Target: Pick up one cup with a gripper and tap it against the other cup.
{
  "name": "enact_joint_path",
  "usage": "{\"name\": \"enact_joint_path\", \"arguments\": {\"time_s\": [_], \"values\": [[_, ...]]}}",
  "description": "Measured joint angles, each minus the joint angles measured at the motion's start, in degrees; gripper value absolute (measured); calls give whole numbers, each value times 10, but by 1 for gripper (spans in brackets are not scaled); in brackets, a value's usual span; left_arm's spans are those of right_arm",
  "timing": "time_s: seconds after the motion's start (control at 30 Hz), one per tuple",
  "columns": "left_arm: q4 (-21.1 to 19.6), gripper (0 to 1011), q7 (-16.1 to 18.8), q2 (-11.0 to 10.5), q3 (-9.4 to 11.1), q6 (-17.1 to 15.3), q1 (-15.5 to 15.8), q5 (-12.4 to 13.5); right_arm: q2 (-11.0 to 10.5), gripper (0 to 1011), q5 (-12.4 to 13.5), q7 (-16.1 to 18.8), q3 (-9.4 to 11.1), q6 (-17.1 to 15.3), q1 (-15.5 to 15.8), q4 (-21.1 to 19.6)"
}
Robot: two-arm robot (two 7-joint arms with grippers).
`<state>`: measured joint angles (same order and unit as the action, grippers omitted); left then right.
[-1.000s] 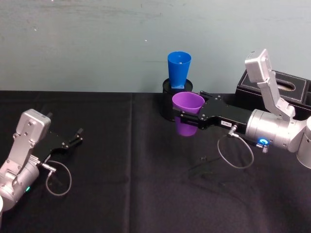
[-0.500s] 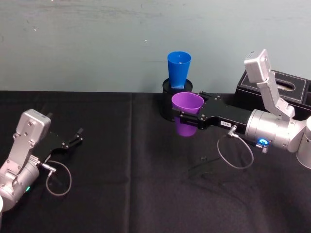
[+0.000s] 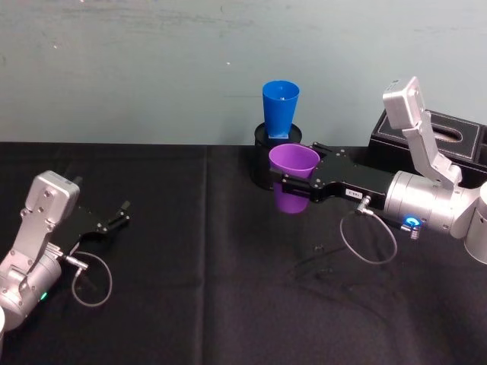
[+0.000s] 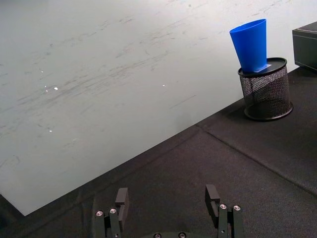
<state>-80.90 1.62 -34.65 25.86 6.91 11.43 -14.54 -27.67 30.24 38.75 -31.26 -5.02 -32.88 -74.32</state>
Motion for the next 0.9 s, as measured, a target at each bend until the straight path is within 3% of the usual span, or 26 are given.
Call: {"name": "enact_joint_path", "arguments": {"time_s": [0.9], "values": [[0,1011,0,0,0,0,0,0,0,746,0,0,0,0,0,0]]}}
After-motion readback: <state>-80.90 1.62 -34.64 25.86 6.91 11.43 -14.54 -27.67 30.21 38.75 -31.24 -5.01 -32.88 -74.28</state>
